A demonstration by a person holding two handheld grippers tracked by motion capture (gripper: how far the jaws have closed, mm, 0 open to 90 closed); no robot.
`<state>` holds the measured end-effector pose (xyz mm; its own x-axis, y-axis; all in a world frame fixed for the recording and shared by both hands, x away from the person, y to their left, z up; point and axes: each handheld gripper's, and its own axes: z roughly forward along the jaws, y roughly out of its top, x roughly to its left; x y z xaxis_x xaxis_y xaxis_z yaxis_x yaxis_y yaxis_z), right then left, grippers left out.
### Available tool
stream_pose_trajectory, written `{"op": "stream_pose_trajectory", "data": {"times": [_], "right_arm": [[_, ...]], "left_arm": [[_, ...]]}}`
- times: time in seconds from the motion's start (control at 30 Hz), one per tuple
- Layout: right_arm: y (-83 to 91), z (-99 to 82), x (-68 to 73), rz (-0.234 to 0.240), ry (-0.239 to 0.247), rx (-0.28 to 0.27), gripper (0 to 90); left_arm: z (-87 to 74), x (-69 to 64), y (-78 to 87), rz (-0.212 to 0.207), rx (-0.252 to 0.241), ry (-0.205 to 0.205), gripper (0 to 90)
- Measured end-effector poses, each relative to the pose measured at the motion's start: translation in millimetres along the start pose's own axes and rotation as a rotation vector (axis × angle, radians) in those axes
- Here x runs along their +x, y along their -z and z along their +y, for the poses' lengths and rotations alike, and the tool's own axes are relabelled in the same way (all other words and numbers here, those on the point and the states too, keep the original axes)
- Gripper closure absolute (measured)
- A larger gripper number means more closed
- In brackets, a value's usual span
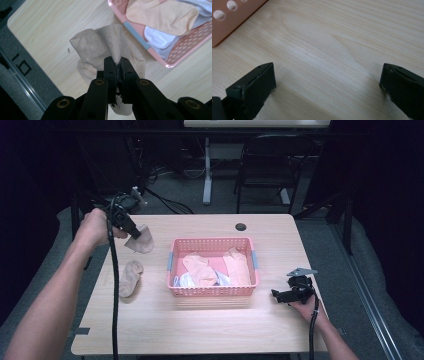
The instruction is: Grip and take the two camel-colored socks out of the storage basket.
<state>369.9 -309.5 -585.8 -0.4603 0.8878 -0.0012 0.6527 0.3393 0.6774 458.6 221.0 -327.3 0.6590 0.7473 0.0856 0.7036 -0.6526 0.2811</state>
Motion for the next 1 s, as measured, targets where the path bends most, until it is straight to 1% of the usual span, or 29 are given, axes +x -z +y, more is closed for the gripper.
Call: {"op": "stream_pose_trajectory", "data": {"times": [0.13,0.2,0.23,0.47,0.6,0.67,0.73,0.8,0.87,0.9,1.0], "right_arm": [[-0.1,0.0,0.1,0.003,-0.002,-0.002,0.0],[0.0,0.0,0.0,0.000,0.000,-0.001,0.0],[-0.2,-0.1,0.1,0.002,-0.002,-0.002,0.0],[0.0,0.0,0.2,0.000,-0.002,-0.001,0.0],[-0.2,0.0,0.3,0.000,-0.004,-0.004,0.0],[-0.2,0.0,0.3,0.000,-0.004,-0.004,0.0],[-0.2,0.0,0.5,0.002,-0.005,-0.005,0.0],[-0.2,0.0,0.4,0.002,-0.005,-0.005,0.0],[-0.1,0.0,0.3,0.000,-0.004,-0.004,0.0],[-0.2,0.0,0.3,0.000,-0.004,-0.004,0.0],[-0.1,0.0,0.4,0.000,-0.004,-0.004,0.0]], "left_arm": [[-15.8,14.0,0.2,0.002,0.003,0.041,85.5],[-22.8,19.6,-2.6,0.003,0.005,0.062,85.5],[-26.3,22.3,-5.4,0.005,0.016,0.073,85.5],[-37.8,29.2,-28.1,0.001,0.036,0.100,85.5],[-43.6,31.6,-48.2,-0.006,0.060,0.114,85.5],[-47.7,33.2,-61.5,-0.021,0.072,0.125,85.5],[-52.2,34.9,-75.2,-0.022,0.088,0.135,85.5],[-58.2,37.3,-90.3,-0.040,0.094,0.160,85.5],[-63.0,38.8,-101.7,-0.055,0.095,0.177,85.5],[-66.3,39.6,-109.2,-0.064,0.089,0.194,85.4],[-72.3,42.6,-123.5,-0.075,0.084,0.227,85.4]]}}
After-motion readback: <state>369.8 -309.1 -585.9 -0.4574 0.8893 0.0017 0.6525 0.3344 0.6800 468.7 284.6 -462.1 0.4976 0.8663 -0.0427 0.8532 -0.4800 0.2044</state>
